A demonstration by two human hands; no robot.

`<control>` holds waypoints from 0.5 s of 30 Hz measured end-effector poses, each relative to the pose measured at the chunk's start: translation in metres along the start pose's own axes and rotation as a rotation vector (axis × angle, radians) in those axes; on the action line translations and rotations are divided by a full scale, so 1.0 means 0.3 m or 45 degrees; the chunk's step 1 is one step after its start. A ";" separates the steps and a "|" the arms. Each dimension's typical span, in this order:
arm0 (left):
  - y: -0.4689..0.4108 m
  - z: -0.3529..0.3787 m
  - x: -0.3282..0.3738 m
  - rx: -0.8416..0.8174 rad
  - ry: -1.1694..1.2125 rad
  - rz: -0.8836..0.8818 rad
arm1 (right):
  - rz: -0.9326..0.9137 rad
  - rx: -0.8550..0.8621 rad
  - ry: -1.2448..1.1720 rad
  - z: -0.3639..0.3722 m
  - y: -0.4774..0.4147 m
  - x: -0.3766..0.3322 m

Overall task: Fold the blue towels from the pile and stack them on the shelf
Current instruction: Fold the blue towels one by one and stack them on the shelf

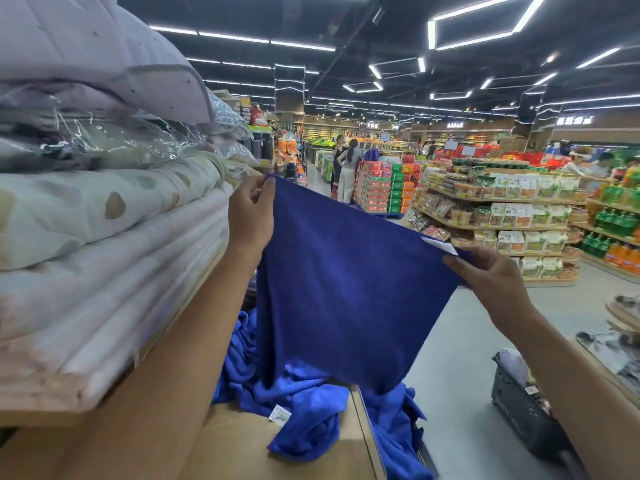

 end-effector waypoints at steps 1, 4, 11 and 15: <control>0.031 -0.012 -0.020 0.023 0.011 -0.009 | 0.033 0.014 -0.035 -0.006 0.001 0.004; 0.150 -0.054 -0.073 0.051 0.037 -0.042 | 0.120 0.007 -0.074 -0.019 0.012 0.019; 0.464 -0.210 -0.174 -0.063 0.321 -0.473 | 0.047 -0.028 -0.024 -0.052 0.110 0.010; 0.591 -0.335 -0.203 -0.086 0.623 -0.758 | 0.024 -0.150 -0.024 -0.062 0.158 0.006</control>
Point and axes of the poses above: each hand's wrist, its own y-axis away from the middle knuckle, its own z-axis out of the palm, x = y × z, the point moved 2 cm from there along -y, towards the middle knuckle, and after that the axes turned 12 degrees about y, right-handed, at the moved point
